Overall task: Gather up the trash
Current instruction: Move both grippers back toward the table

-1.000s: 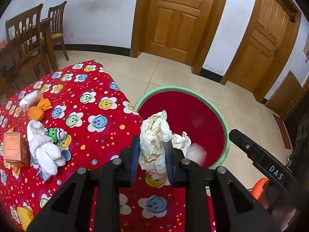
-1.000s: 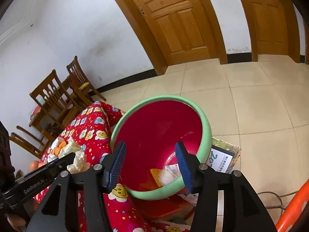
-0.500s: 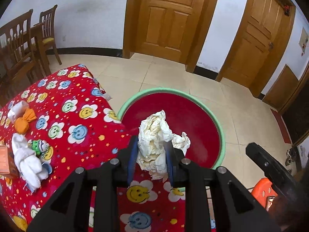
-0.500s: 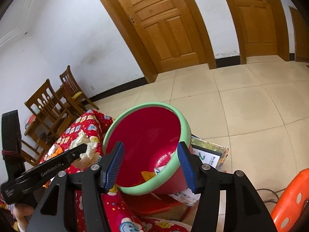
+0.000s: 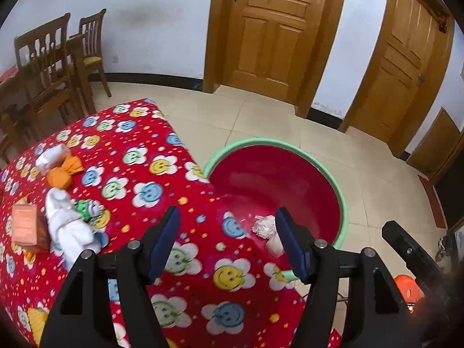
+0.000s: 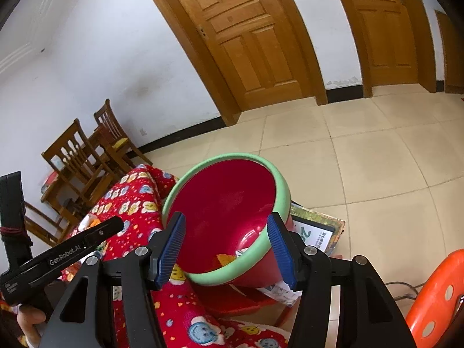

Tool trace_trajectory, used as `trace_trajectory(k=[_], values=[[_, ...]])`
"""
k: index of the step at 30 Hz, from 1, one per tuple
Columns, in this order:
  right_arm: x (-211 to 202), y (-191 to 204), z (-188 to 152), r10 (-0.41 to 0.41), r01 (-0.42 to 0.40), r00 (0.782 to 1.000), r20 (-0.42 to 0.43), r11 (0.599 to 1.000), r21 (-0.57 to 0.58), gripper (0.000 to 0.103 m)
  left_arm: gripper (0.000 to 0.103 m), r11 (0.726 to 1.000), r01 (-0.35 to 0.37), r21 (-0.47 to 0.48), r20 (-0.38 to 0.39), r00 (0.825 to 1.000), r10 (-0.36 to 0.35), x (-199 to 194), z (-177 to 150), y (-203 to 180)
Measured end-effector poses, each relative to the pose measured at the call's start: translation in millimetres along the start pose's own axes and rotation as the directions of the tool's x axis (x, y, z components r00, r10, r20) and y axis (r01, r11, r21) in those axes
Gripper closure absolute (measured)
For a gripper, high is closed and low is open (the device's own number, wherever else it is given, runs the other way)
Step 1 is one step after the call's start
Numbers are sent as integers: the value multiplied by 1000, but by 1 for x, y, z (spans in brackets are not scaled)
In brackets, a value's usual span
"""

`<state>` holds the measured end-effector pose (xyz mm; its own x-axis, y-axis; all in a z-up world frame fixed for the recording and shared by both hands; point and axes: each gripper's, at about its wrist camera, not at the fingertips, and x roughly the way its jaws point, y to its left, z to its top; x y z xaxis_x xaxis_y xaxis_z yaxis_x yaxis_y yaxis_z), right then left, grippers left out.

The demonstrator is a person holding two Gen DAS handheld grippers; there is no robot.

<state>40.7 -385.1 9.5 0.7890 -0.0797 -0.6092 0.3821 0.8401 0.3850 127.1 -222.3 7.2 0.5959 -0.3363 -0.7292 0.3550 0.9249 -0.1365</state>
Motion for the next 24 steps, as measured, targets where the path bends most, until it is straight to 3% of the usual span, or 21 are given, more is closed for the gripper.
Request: trace_trajectory(k=[14,24], values=[[-17,40,-16,70,-71,997,-15,995,-76,41,35,990,-91,-111,31,995,95,-59,-28,56],[-20,73,-40,110,-117,992,-60,984,-131,40,35,970,-159,-186,-6,987,161,-95,-65,110]])
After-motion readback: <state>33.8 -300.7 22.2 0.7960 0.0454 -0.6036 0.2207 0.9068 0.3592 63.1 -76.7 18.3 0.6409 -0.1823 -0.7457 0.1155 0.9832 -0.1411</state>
